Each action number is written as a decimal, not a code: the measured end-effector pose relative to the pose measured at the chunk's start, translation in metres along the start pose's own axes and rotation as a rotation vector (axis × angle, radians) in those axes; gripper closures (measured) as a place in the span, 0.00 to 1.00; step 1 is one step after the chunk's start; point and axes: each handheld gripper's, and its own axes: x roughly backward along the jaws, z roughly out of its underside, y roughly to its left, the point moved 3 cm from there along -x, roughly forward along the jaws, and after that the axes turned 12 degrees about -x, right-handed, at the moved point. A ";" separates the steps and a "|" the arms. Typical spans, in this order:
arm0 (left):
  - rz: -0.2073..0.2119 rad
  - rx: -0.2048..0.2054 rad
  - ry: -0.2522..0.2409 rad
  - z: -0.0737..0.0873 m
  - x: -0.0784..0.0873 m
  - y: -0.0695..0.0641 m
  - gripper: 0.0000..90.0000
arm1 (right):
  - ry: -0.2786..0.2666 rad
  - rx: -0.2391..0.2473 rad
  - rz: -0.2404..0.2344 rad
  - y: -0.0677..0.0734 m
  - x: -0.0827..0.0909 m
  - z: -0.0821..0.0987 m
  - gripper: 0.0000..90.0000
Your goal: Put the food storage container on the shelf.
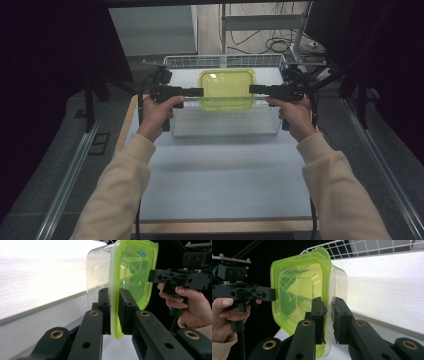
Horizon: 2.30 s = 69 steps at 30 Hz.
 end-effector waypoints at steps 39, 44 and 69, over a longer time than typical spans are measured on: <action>-0.014 0.098 -0.021 -0.033 -0.036 0.046 0.90 | -0.010 -0.069 0.077 -0.033 -0.033 -0.043 0.86; -0.030 0.117 -0.036 -0.034 -0.040 0.052 0.86 | -0.019 -0.039 0.108 -0.034 -0.042 -0.044 0.80; -0.123 -0.042 -0.043 -0.020 -0.007 0.018 0.27 | -0.064 0.066 0.104 -0.017 -0.007 -0.029 0.38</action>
